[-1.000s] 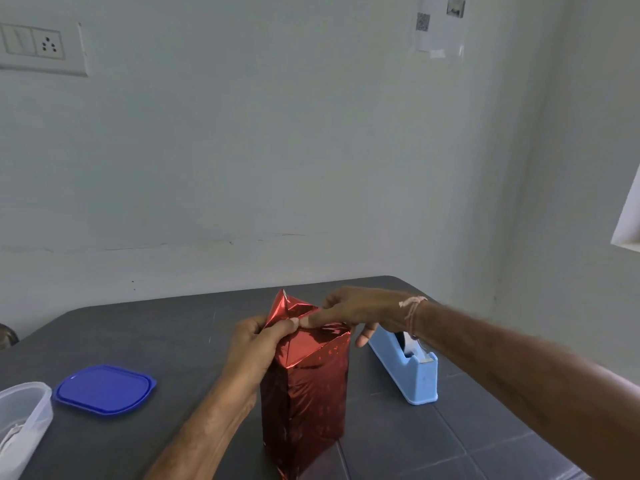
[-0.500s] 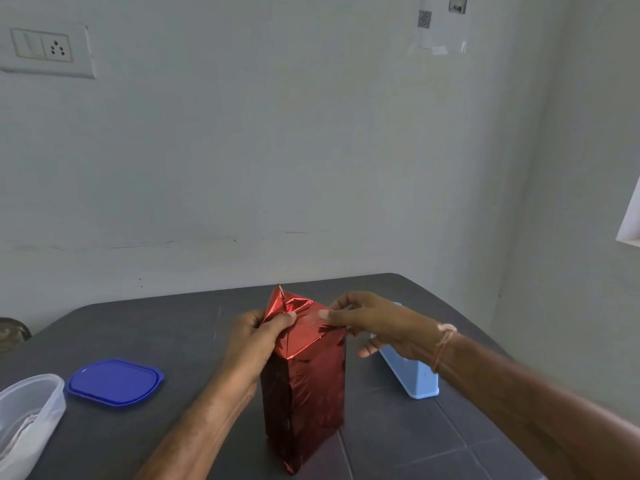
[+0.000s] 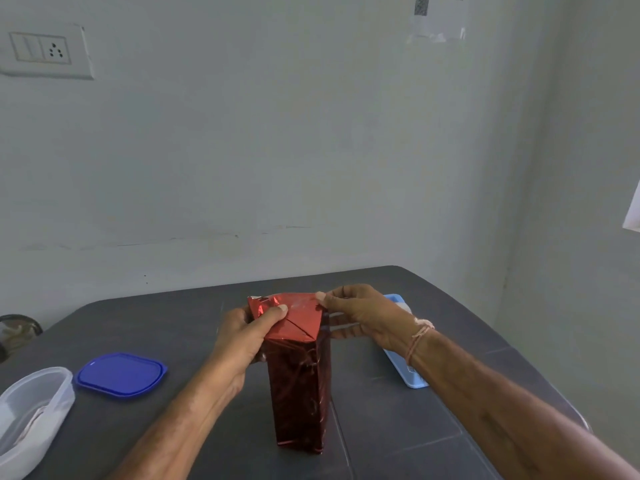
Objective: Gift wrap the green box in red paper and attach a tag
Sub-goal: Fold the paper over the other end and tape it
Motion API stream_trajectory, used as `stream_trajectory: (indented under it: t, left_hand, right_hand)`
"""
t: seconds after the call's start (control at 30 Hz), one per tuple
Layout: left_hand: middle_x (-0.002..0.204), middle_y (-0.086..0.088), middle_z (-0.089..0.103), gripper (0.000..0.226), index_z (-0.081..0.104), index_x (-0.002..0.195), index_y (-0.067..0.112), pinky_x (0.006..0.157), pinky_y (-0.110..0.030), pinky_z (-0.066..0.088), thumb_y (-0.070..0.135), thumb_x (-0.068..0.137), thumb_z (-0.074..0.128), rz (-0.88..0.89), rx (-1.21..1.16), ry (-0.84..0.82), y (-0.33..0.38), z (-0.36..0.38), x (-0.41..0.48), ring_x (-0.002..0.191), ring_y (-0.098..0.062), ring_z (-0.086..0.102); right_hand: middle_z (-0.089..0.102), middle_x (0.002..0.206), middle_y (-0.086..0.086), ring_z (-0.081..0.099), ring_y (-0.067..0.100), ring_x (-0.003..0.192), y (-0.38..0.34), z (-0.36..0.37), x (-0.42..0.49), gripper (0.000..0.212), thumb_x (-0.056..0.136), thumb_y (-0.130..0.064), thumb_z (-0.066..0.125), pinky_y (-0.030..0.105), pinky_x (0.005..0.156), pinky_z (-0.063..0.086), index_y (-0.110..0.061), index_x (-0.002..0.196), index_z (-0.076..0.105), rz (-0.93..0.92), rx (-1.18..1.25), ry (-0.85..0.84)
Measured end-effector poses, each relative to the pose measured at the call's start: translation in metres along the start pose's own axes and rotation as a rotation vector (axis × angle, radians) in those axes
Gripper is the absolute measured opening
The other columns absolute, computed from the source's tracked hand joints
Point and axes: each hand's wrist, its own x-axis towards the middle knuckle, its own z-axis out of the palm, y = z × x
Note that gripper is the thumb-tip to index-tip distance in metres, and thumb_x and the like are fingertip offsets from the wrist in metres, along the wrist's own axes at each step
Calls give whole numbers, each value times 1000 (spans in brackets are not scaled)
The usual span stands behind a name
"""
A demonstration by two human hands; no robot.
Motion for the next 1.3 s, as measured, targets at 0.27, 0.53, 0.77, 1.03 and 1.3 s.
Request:
stream_trajectory:
  t: [0.27,0.53,0.77,1.03,1.3]
  left_hand:
    - [55,2,62,19,71,81,10,46,-24,40,25,92,74,42,-17,21,-1,4,-6,45,-9,54]
    - [49,7,61,18,70,80,12,52,-26,39,26,91,74,44,-52,21,-2,7,-6,40,-7,53]
    - [45,9,60,17,68,80,12,52,-26,39,24,92,73,53,-80,18,-1,8,-9,36,-2,52]
    - [50,8,62,18,70,82,13,53,-26,40,28,91,75,53,-83,20,-6,7,-4,39,-4,53]
    - [50,4,56,21,69,79,11,43,-23,38,27,91,75,57,-63,25,-7,4,-3,39,-7,48]
  right_hand:
    - [71,105,10,71,20,95,38,-37,-24,35,94,-30,74,32,77,63,-2,114,68,-103,107,248]
    - [65,114,5,64,25,102,111,-116,-31,42,88,-41,74,43,91,56,-9,114,71,134,-506,840]
    - [66,120,25,69,35,99,101,-136,-26,36,97,-30,69,38,71,62,3,111,67,264,-182,590]
    - [59,128,22,65,42,110,76,-139,-20,47,94,-20,74,53,83,62,8,129,59,367,-192,453]
    - [53,132,21,60,47,115,83,-142,-16,48,91,-13,76,66,82,58,4,133,60,408,17,476]
